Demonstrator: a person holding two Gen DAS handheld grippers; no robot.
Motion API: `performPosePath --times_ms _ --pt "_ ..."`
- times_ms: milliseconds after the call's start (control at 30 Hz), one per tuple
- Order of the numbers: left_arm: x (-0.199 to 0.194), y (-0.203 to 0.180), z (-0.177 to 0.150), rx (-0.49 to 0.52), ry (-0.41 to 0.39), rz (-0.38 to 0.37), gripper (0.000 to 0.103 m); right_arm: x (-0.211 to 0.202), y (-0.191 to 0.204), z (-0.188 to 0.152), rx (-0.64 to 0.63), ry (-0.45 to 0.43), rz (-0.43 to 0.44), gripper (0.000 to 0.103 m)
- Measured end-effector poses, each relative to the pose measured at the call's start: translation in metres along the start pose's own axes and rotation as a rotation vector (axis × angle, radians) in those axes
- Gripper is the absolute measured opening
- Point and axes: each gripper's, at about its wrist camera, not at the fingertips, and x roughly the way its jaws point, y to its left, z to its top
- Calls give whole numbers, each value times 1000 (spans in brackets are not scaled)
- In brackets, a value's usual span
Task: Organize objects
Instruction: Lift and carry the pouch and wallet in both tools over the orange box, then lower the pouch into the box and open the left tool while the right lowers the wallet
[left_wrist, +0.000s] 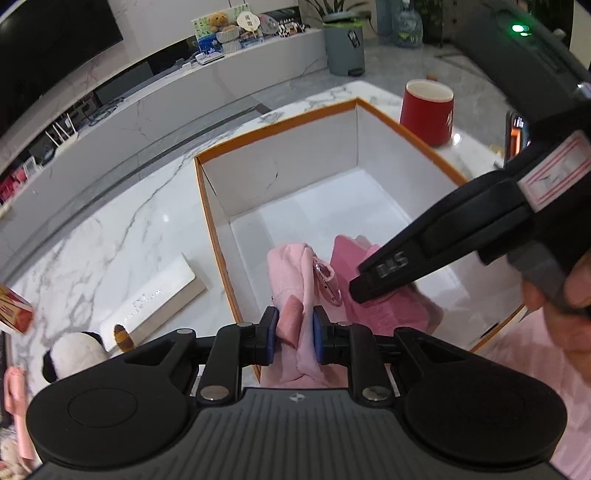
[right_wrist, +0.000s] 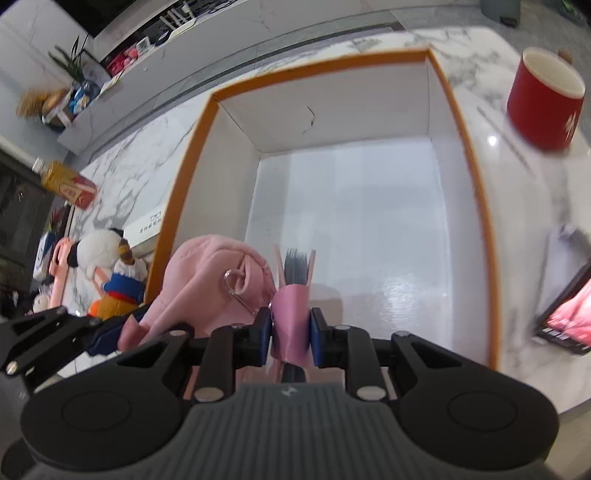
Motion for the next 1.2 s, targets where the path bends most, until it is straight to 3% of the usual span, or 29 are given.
performPosePath --times_ms 167,333,467,667,767,867,967,1100,1200 --pt "11 -8 -2 31 53 13 26 20 -4 -9 48 14 33 23" --pt "22 -5 -9 0 94 -22 35 28 -5 -16 53 34 55 23" --pt "15 0 -14 -40 62 -103 50 30 -4 -18 45 39 55 23" --pt "-13 19 -26 -80 -2 -178 58 33 -4 -20 49 50 50 23" --pt "-37 29 -36 -94 -70 -199 58 31 -2 -21 42 44 38 24" --pt "-54 40 -43 -120 -110 -170 58 30 5 -23 16 37 17 24" --pt "-53 53 -46 -162 -88 -160 57 31 11 -24 2 36 0 24" --pt "-38 68 -53 -244 -38 -239 38 32 23 -24 -31 26 -32 24" --pt "-29 71 -58 -287 -25 -299 32 33 34 -27 -60 11 -64 24"
